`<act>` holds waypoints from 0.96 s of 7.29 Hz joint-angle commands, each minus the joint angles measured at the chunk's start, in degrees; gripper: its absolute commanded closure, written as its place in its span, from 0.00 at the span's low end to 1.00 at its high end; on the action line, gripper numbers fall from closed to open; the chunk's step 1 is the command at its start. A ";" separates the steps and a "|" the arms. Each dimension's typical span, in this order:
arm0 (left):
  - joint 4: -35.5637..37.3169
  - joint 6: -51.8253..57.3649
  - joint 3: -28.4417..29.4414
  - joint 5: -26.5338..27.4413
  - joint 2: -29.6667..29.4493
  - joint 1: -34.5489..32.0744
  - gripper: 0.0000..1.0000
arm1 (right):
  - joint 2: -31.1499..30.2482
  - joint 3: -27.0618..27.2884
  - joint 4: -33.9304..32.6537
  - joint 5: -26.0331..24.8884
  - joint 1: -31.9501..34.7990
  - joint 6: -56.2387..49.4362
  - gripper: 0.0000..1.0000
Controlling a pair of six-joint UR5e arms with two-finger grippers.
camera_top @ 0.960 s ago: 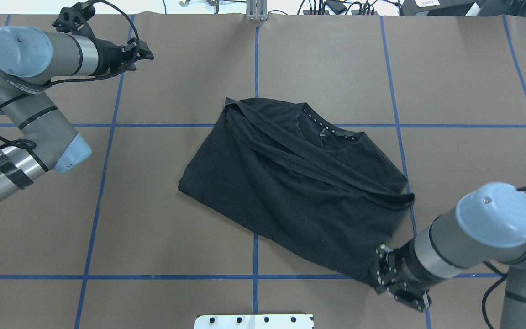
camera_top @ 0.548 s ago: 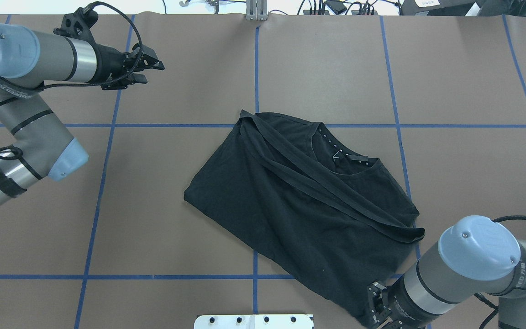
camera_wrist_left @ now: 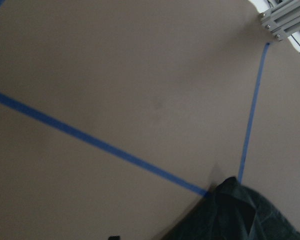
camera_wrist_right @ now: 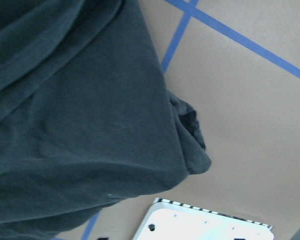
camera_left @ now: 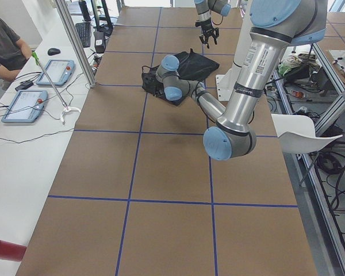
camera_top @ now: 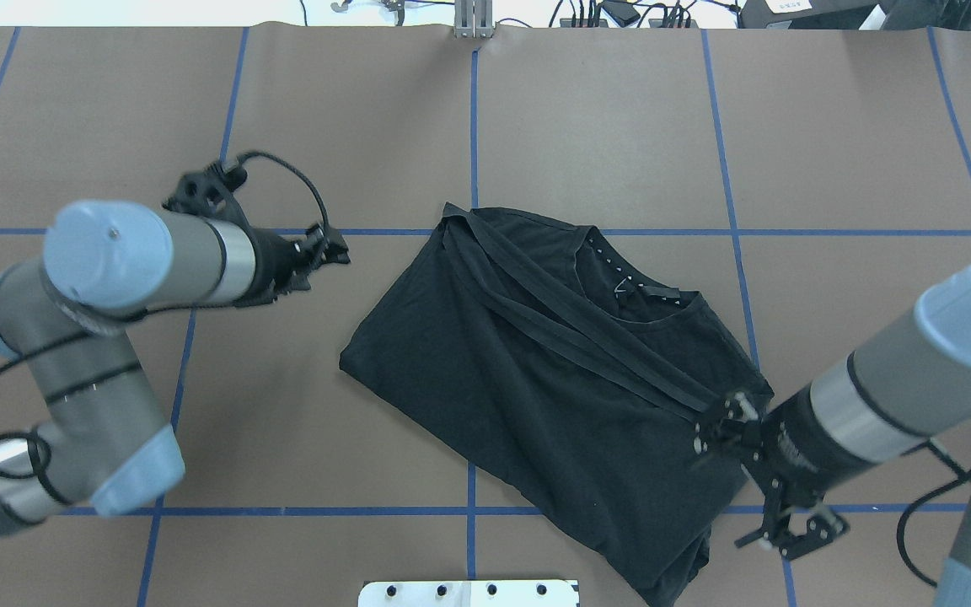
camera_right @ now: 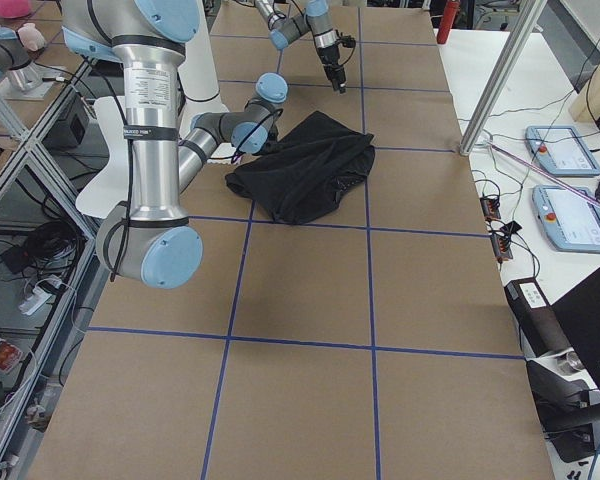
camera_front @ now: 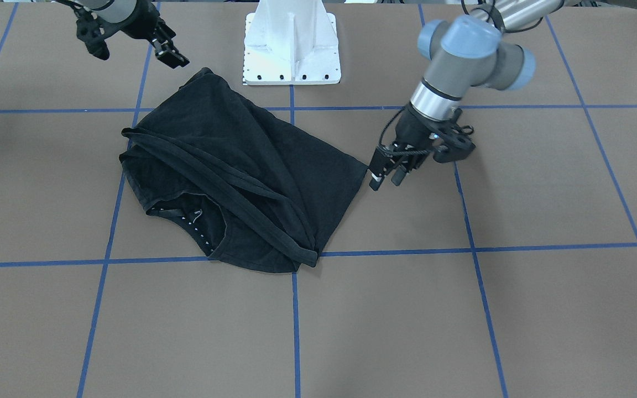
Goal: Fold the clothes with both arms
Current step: 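Press the left gripper on the shirt's side while the right gripper holds the corner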
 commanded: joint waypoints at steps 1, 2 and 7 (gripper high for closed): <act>3.76 -4.40 -0.65 3.99 0.81 7.82 0.31 | 4.26 -4.32 0.00 0.68 6.02 -3.75 0.00; 3.85 -4.42 0.31 4.00 0.55 8.98 0.32 | 5.07 -5.56 0.00 0.50 6.64 -3.84 0.00; 3.76 -4.42 3.92 4.09 -1.12 9.34 0.74 | 5.25 -6.10 0.00 0.24 6.73 -3.84 0.00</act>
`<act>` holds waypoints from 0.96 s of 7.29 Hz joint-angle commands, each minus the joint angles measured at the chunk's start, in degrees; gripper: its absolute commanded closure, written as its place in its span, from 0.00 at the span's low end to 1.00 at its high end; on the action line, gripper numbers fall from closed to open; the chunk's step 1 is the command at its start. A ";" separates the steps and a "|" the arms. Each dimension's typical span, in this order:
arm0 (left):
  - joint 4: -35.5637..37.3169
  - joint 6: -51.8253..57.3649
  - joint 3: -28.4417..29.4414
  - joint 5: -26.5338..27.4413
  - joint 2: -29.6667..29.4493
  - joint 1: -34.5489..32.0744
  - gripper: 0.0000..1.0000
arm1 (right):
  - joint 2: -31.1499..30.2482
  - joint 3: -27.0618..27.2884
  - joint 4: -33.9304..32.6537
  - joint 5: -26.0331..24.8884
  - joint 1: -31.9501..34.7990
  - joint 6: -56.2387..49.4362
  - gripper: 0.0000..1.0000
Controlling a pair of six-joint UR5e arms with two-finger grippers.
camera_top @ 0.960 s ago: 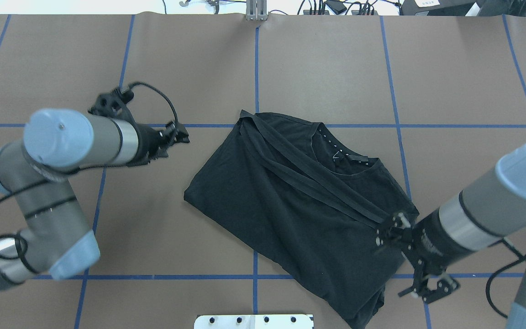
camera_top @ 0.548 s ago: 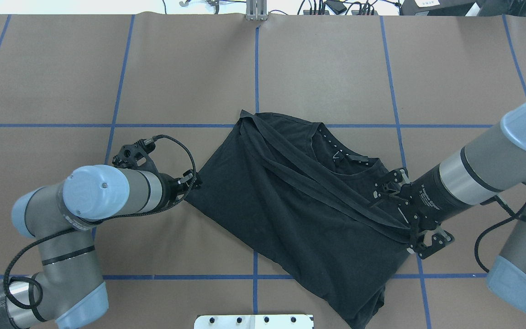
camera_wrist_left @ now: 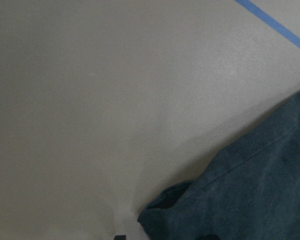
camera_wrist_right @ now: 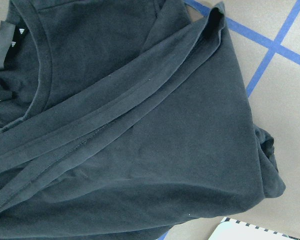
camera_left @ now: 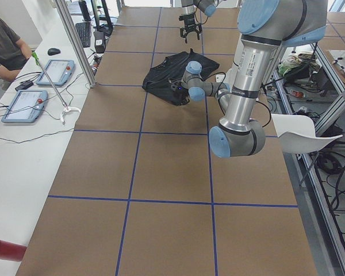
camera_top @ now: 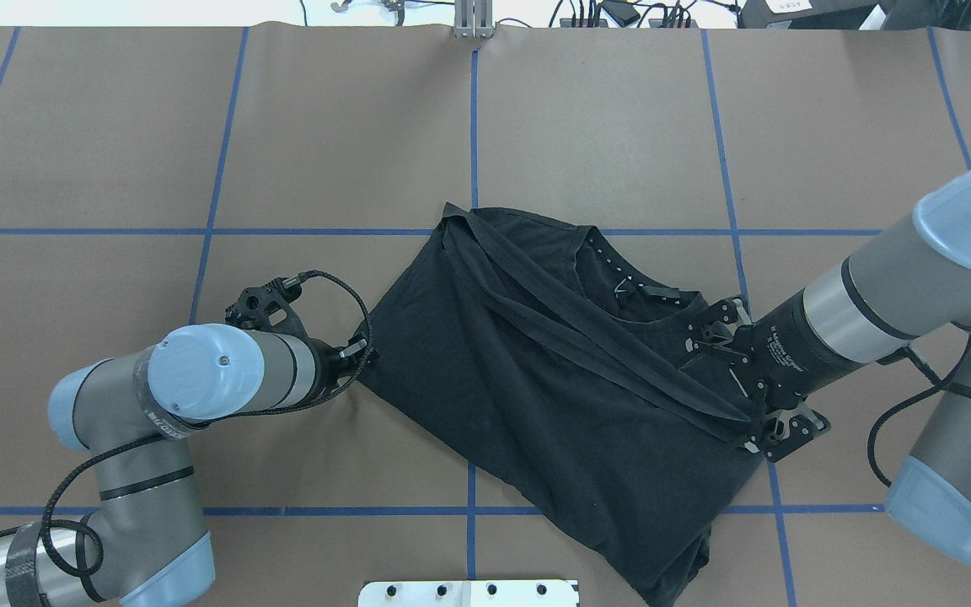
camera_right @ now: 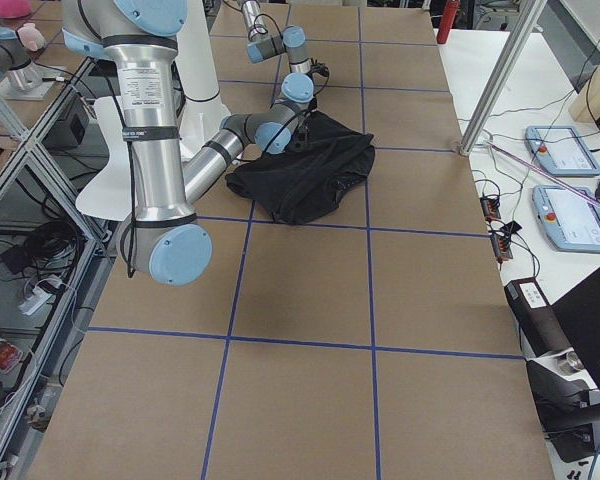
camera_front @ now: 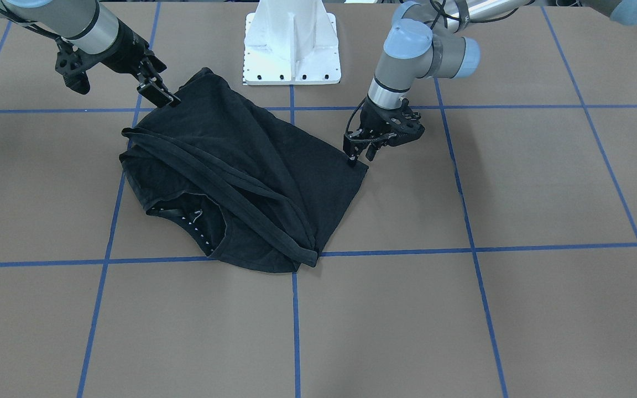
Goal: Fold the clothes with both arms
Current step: 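Press the left gripper on the shirt's side while the right gripper holds the corner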
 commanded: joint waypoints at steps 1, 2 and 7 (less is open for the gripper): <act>-0.05 -0.02 0.55 0.06 -0.22 -0.03 1.00 | -0.12 -0.06 0.00 0.02 0.07 0.00 0.00; -0.05 -0.02 0.55 0.06 -0.56 -0.03 1.00 | -0.12 -0.14 0.00 -0.07 0.07 0.00 0.00; -3.20 17.95 2.81 -0.64 -2.66 -13.53 1.00 | -0.03 0.03 0.00 0.02 0.07 0.09 0.00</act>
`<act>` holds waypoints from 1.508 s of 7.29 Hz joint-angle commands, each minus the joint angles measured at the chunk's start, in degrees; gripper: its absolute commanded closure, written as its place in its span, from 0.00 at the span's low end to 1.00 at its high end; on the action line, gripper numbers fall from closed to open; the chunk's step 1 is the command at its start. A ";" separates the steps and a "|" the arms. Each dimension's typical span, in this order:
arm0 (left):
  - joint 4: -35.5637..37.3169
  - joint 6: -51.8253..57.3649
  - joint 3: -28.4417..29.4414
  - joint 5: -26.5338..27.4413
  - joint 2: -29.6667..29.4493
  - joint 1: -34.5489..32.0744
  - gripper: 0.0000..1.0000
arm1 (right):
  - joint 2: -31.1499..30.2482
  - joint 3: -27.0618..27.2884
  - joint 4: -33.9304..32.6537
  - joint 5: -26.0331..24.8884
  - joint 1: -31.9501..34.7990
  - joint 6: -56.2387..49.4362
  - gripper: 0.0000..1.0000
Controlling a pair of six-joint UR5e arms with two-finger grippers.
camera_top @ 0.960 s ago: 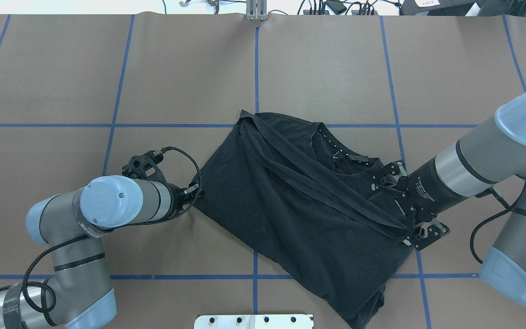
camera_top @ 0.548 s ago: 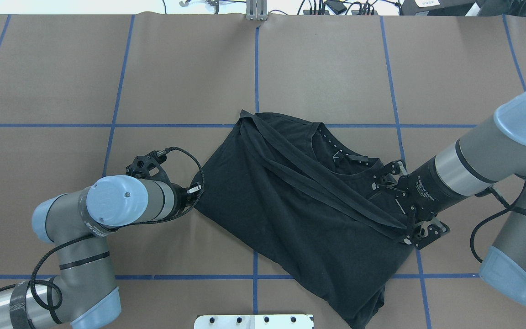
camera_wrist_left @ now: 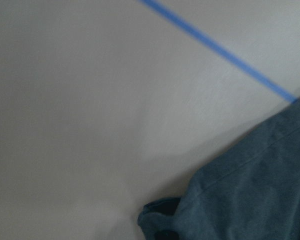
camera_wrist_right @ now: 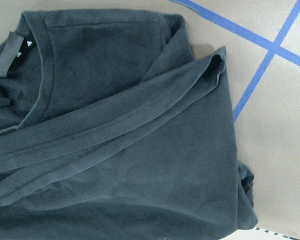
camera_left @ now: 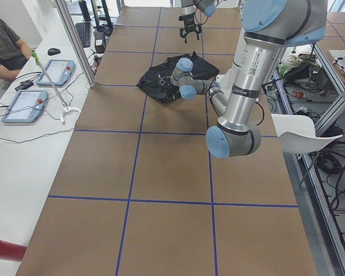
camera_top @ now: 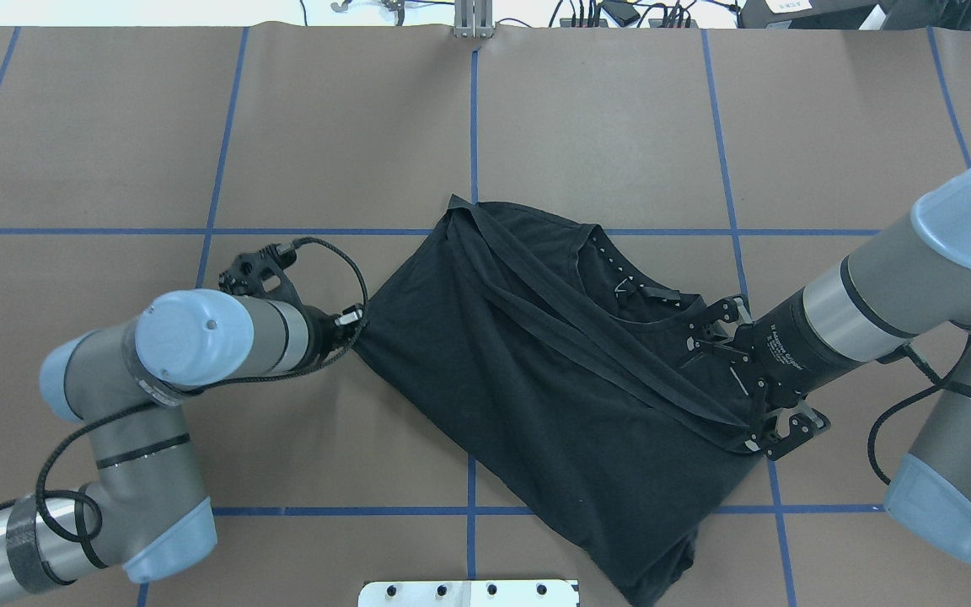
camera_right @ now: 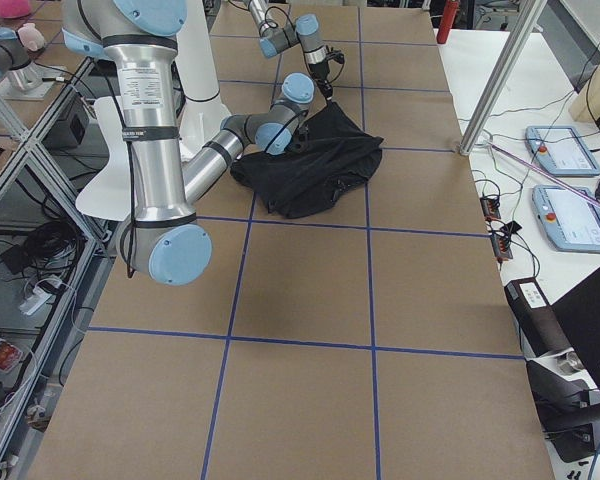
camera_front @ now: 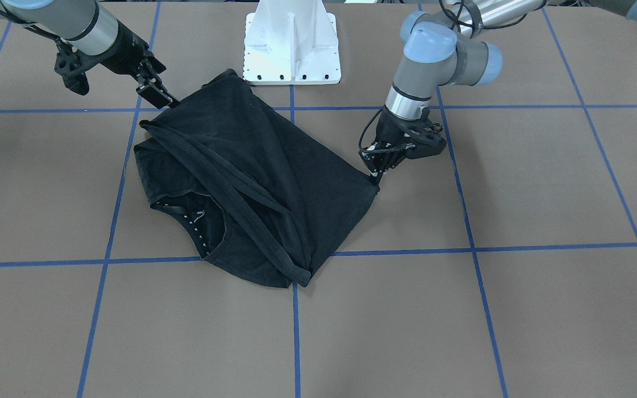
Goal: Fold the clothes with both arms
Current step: 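Turn the shirt lengthwise with the right gripper while the left gripper withdraws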
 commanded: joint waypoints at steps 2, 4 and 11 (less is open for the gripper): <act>-9.86 12.85 21.42 -5.37 -14.04 -12.18 1.00 | 0.19 0.17 0.00 0.00 0.37 0.00 0.00; -20.14 15.42 42.01 -5.67 -26.19 -14.84 1.00 | 0.19 -0.18 0.00 -0.17 1.07 -0.09 0.00; -26.08 20.87 27.68 -16.64 -11.20 -18.72 0.00 | 14.66 -7.89 -0.53 -24.77 -10.60 -20.00 0.00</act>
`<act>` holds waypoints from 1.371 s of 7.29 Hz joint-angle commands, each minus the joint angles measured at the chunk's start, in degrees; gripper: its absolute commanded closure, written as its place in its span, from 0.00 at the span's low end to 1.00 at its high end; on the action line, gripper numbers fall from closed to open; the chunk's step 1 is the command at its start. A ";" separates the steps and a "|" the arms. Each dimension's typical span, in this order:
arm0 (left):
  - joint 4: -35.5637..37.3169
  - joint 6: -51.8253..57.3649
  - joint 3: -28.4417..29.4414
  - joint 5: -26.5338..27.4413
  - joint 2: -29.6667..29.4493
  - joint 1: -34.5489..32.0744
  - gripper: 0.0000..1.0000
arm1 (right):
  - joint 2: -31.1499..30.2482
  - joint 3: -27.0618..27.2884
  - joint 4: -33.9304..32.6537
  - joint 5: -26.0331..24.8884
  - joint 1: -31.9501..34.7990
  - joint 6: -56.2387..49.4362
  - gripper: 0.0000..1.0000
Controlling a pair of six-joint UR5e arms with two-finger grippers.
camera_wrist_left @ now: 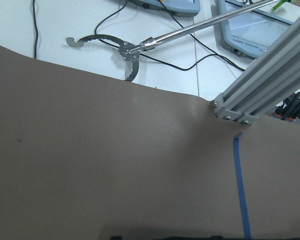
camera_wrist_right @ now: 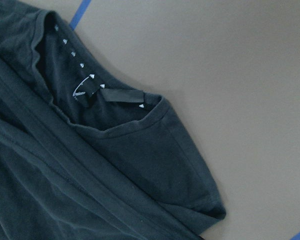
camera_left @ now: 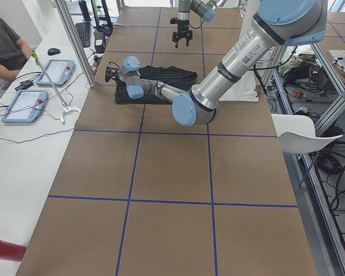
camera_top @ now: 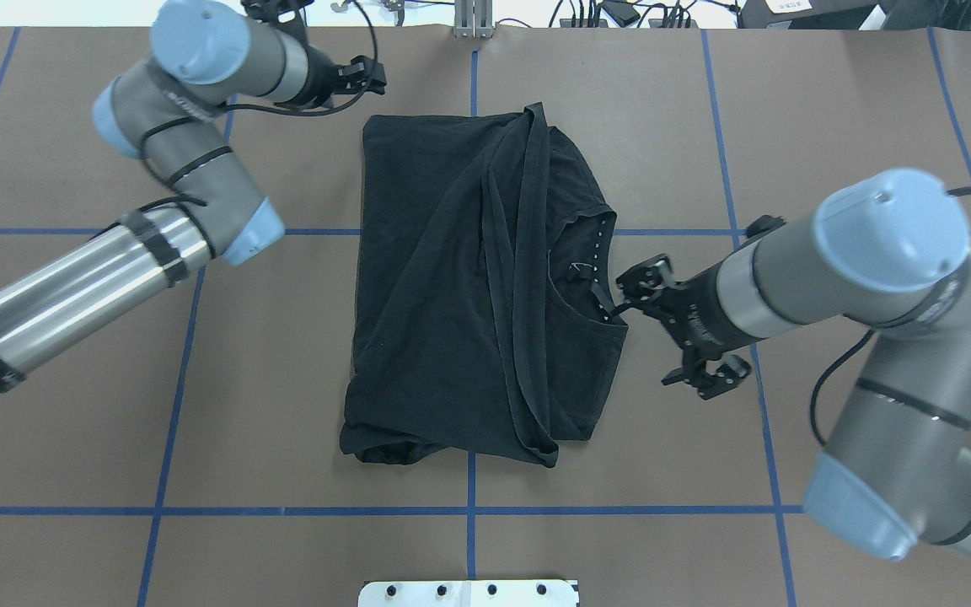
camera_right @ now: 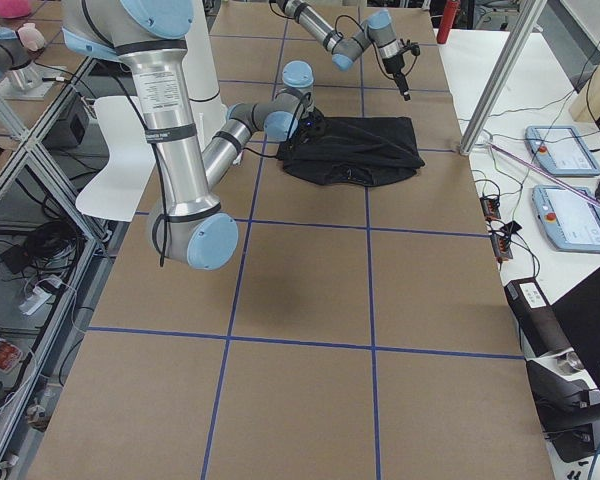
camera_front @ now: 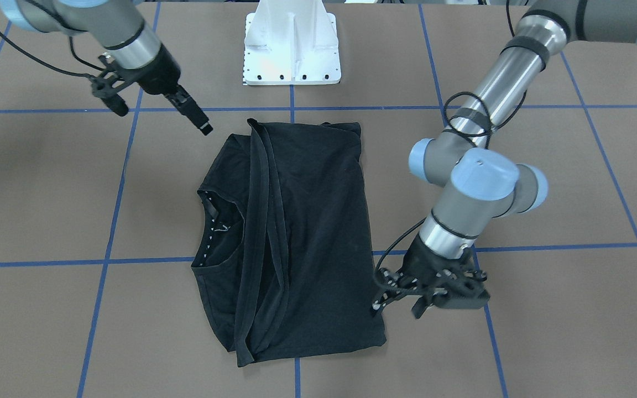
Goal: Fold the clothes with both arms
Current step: 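Move the right gripper onto the shirt's folded side edge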
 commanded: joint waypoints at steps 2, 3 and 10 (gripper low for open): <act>-0.04 0.11 -17.71 -3.54 16.58 -0.46 0.00 | 7.30 -6.68 -4.31 -4.25 -5.81 -24.55 0.00; -0.04 -0.07 -18.78 -3.54 18.01 -0.37 0.00 | 7.40 -7.04 -6.42 -4.51 -6.51 -32.67 0.00; -0.13 -3.40 -19.14 -3.36 20.22 -0.28 0.00 | 13.71 -13.80 -12.68 -11.88 -11.96 -65.97 0.34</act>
